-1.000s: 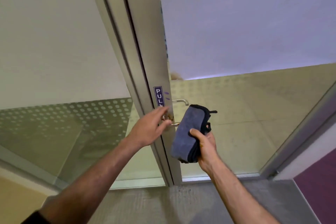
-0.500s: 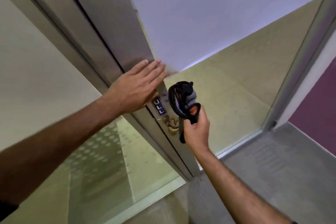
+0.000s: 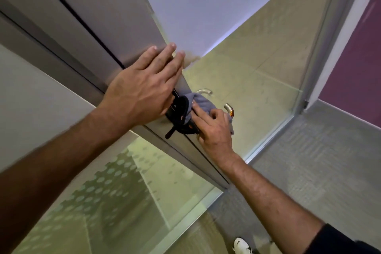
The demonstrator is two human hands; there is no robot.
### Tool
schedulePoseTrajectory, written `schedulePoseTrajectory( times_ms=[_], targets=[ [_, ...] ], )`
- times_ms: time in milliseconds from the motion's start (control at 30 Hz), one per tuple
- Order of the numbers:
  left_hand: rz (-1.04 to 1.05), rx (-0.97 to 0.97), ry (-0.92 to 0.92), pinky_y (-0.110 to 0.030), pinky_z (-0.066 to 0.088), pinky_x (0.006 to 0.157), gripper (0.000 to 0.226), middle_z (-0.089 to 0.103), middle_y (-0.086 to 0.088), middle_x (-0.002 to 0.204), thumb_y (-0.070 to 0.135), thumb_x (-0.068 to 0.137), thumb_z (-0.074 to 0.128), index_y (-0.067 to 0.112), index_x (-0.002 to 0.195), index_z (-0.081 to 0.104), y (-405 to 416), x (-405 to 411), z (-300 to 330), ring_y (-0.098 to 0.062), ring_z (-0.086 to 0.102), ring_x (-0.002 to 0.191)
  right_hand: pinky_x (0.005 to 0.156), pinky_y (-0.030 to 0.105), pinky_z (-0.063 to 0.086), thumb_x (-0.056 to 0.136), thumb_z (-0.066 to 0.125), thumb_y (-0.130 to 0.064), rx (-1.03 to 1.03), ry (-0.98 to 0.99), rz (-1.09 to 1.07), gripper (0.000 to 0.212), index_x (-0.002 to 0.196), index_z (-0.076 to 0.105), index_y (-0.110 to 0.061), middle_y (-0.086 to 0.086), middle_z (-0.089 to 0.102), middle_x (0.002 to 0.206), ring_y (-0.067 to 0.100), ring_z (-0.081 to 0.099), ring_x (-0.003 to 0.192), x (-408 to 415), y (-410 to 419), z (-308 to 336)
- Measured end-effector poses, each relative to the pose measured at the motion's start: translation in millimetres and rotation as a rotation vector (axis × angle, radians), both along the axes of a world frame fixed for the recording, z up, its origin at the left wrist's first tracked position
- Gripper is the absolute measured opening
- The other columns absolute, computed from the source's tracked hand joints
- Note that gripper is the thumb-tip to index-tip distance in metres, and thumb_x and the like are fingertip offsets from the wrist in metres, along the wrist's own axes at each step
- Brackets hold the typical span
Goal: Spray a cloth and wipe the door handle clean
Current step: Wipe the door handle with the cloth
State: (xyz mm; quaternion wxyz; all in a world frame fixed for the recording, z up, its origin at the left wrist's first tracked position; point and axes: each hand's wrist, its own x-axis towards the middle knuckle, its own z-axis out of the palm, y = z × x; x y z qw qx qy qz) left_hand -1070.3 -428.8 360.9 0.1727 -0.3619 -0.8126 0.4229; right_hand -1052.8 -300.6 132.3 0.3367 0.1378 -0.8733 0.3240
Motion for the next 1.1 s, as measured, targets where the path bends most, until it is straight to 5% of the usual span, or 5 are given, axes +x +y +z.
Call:
schedulePoseTrajectory(
  times_ms=[100, 233, 400, 833, 1100],
  targets=[
    [0.016, -0.015, -0.020, -0.049, 0.011, 0.125, 0.068, 0.022, -0.017, 0.167, 0.035, 0.100, 0.008, 0.001, 0.156, 0.022, 0, 1, 0, -0.035, 0.015, 0.155, 0.069, 0.039, 0.041, 0.066, 0.081, -0.002, 0.054, -0.131, 0.018, 0.075, 0.132, 0.061, -0.032, -0.015, 0.055, 0.147, 0.022, 0.040, 0.088, 1, 6, 1],
    [0.027, -0.024, -0.043, -0.048, 0.008, 0.126, 0.068, 0.016, -0.015, 0.168, 0.035, 0.099, 0.005, 0.003, 0.158, 0.016, 2, 0, -1, -0.033, 0.011, 0.156, 0.073, 0.029, 0.027, 0.075, 0.086, -0.021, 0.114, -0.210, -0.061, 0.044, 0.115, 0.069, -0.030, -0.019, 0.062, 0.138, 0.017, 0.036, 0.087, 6, 15, 8],
    [0.026, -0.064, -0.100, -0.046, 0.002, 0.126, 0.066, 0.010, -0.016, 0.169, 0.035, 0.102, 0.022, 0.003, 0.159, 0.014, 4, -2, -15, -0.031, 0.010, 0.157, 0.076, 0.038, 0.042, 0.074, 0.080, -0.004, -0.099, -0.119, 0.013, 0.045, 0.113, 0.070, -0.024, -0.010, 0.069, 0.122, 0.019, 0.040, 0.090, -1, 18, 31],
    [0.032, -0.064, -0.100, -0.047, 0.003, 0.125, 0.064, 0.013, -0.016, 0.168, 0.033, 0.101, 0.017, 0.004, 0.158, 0.012, 5, -4, -19, -0.031, 0.013, 0.156, 0.112, 0.053, 0.017, 0.082, 0.076, -0.024, 0.557, -0.349, 0.368, 0.019, 0.098, 0.072, -0.034, -0.013, 0.071, 0.100, 0.018, 0.044, 0.129, -26, 97, 36],
    [0.007, -0.061, -0.089, -0.047, 0.005, 0.125, 0.062, 0.017, -0.017, 0.168, 0.029, 0.101, 0.015, 0.004, 0.158, 0.019, 4, -6, -19, -0.032, 0.017, 0.155, 0.109, 0.051, 0.040, 0.083, 0.068, 0.001, 0.153, -0.415, 0.119, 0.037, 0.112, 0.073, -0.022, 0.007, 0.070, 0.128, 0.040, 0.049, 0.134, -53, 125, 12]
  ],
)
